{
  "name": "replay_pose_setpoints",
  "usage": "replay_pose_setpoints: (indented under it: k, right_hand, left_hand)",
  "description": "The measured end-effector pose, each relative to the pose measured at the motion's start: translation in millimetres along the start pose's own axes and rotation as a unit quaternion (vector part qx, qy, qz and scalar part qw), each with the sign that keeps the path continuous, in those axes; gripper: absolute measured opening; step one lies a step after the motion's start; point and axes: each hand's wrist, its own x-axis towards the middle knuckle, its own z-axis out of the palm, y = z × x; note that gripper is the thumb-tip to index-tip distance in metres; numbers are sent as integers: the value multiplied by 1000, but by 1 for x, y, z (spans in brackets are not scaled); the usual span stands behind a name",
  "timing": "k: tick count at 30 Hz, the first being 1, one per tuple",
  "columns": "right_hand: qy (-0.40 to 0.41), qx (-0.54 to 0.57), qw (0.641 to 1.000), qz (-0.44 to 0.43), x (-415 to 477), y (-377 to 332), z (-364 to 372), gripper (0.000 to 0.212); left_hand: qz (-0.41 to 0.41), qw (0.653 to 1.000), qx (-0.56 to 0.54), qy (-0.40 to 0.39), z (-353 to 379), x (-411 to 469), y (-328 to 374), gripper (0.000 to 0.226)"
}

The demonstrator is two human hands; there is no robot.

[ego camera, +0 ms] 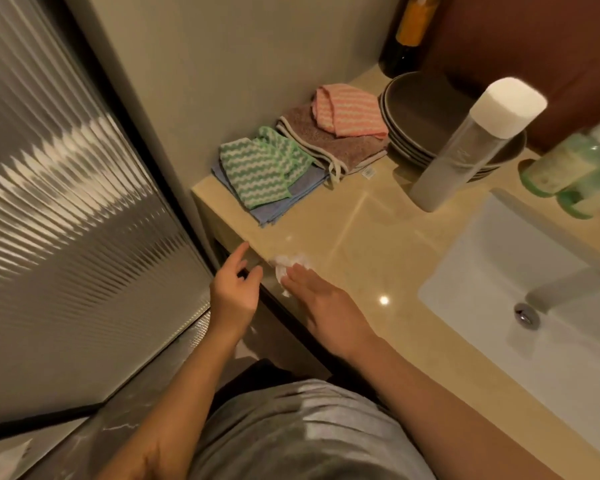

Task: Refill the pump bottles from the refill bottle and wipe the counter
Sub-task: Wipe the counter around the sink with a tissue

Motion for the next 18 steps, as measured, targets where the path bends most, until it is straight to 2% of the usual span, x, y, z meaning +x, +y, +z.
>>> replay_pose_setpoints:
  k: [3, 8, 12, 18]
  right_hand:
    - [40, -2, 999, 30, -19, -1, 2, 61]
    - [104, 6, 991, 81, -53, -2, 3, 61]
    - [131, 13, 982, 135, -82, -3, 10, 61]
    - [180, -4, 959, 219, -126, -11, 14, 49]
  left_hand:
    - [39, 998, 51, -8, 2, -4, 2, 45]
    - [91, 988, 96, -77, 14, -11, 8, 37]
    - [158, 966, 160, -124, 23, -21, 7, 34]
    - [183, 946, 177, -202, 38, -29, 9, 32]
